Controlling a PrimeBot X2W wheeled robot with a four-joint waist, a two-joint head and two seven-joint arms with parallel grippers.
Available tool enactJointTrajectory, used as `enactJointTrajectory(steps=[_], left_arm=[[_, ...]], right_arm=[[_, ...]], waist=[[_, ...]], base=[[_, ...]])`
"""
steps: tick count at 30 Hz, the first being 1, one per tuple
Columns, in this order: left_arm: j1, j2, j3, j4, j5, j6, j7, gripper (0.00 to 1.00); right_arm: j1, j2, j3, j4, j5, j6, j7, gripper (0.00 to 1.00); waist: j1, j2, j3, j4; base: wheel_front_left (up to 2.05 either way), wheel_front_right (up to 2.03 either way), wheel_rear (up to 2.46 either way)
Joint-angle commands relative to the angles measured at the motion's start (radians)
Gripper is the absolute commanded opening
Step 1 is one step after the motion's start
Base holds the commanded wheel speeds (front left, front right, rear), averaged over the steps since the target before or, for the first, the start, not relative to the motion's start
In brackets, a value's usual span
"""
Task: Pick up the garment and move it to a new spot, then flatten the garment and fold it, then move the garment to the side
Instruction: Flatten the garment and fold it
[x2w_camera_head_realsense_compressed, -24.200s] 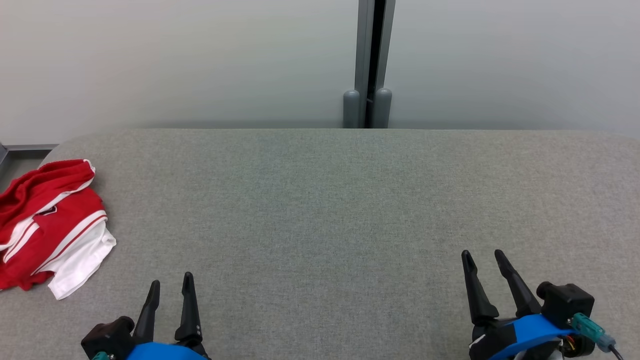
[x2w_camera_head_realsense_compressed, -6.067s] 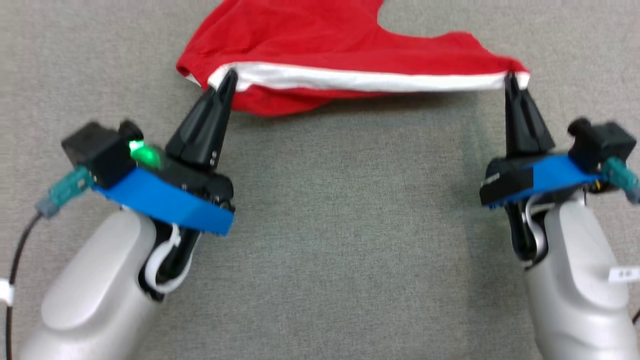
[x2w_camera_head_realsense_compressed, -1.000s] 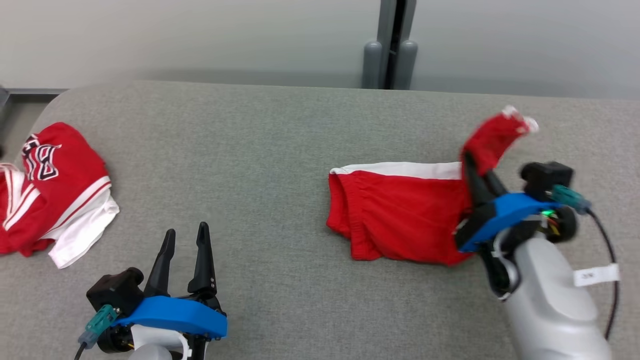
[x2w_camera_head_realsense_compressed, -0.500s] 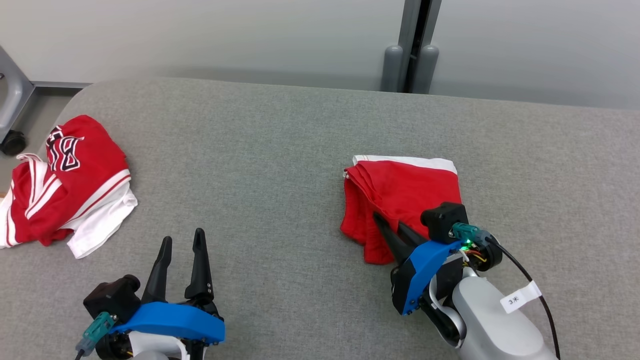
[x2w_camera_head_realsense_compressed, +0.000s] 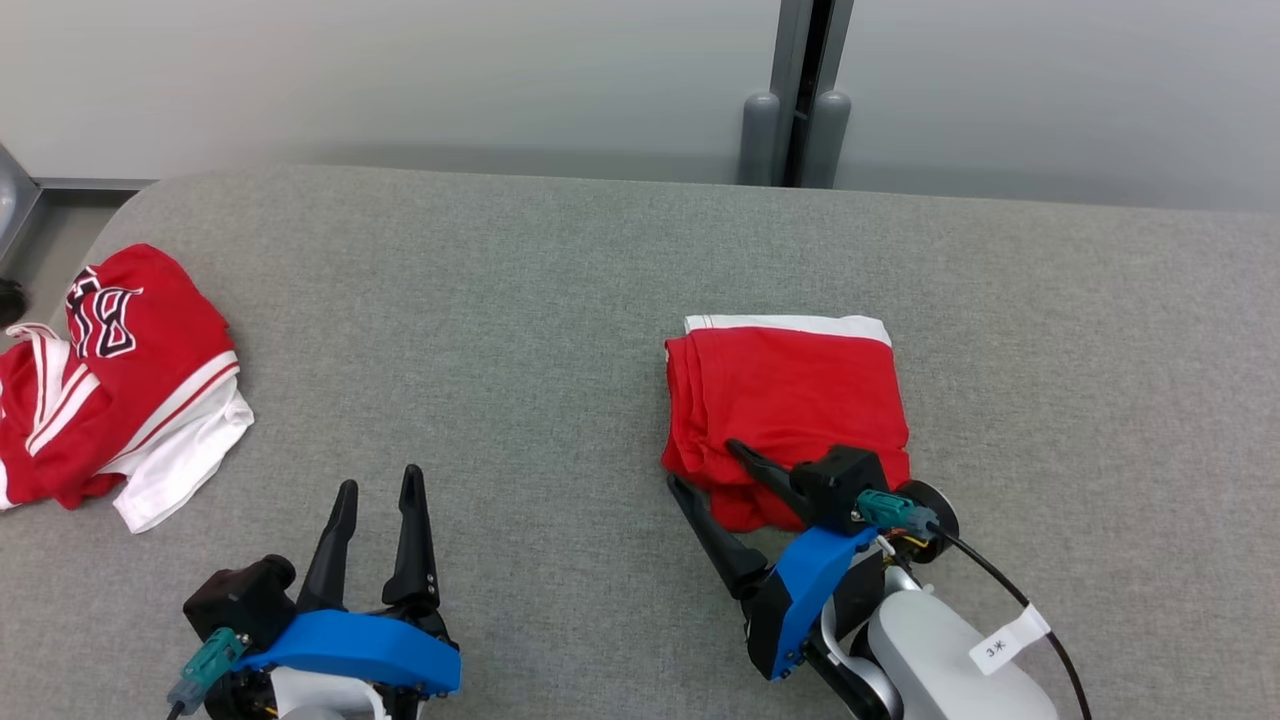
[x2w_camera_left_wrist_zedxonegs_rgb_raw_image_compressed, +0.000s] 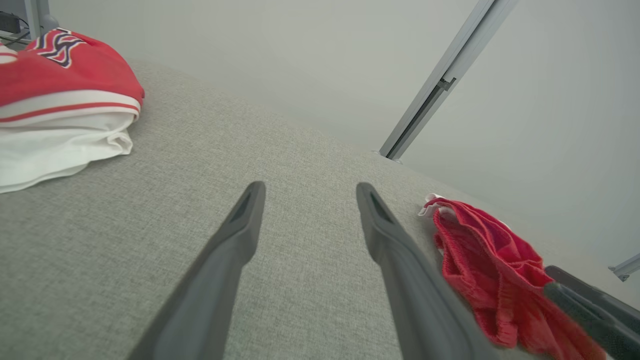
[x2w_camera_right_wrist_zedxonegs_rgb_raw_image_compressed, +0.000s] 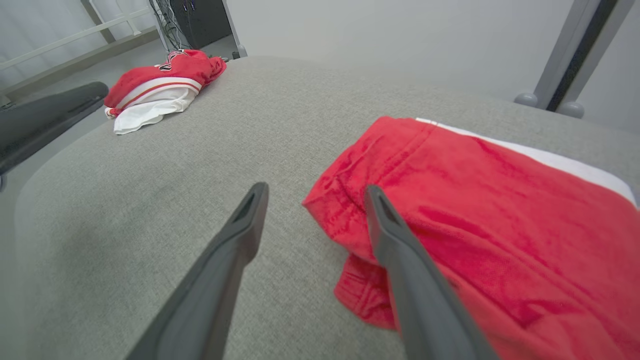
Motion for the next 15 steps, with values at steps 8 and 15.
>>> enactJointTrajectory(steps=[8,15], left_arm=[[0.006,-0.001,-0.001,0.006,0.011,-0.004,-0.005,1.00],[0.002,-0.008,-0.007,0.007,0.016,-0.007,-0.005,1.00]], right_arm=[[0.012,-0.004,-0.115,-0.053,-0.036,0.000,-0.069,1.00],[-0.054,-0.003,-0.245,0.021,-0.184,0.000,-0.072,0.39]], waist=[[0.0000,0.0000,-0.008,0.003],[0.0000,0.0000,0.005,0.021]], base=[[0.00,0.00,0.00],[0.00,0.00,0.00]])
